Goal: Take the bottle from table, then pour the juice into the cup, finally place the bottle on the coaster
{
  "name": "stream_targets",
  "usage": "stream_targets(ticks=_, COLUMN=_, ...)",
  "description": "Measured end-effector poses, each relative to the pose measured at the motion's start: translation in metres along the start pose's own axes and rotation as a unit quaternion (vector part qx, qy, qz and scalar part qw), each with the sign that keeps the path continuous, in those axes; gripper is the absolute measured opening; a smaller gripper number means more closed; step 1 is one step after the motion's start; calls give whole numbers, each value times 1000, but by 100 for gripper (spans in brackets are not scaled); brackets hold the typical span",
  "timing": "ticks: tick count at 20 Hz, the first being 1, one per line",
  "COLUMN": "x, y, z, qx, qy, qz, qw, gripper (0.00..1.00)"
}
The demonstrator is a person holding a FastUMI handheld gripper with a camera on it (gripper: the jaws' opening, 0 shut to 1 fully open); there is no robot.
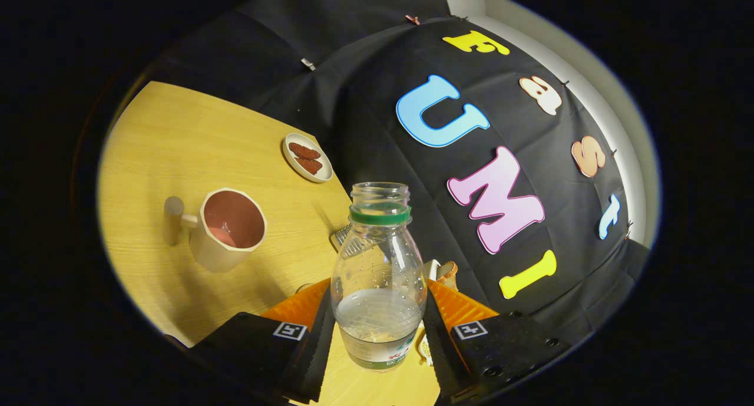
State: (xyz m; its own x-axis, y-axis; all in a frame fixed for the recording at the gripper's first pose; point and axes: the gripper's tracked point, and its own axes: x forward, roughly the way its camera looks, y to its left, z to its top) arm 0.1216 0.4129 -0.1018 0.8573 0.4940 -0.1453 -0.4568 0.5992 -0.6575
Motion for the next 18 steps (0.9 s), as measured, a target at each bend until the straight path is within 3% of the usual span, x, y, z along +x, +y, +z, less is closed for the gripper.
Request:
stream_targets(ticks=5, x=11, y=15, z=8, qx=-64, qy=3, qz=-4, qw=998, gripper=75)
stream_targets(ticks=18, x=36, y=63, z=8, qx=-189, qy=-8, qz=42, qw=981, gripper=75)
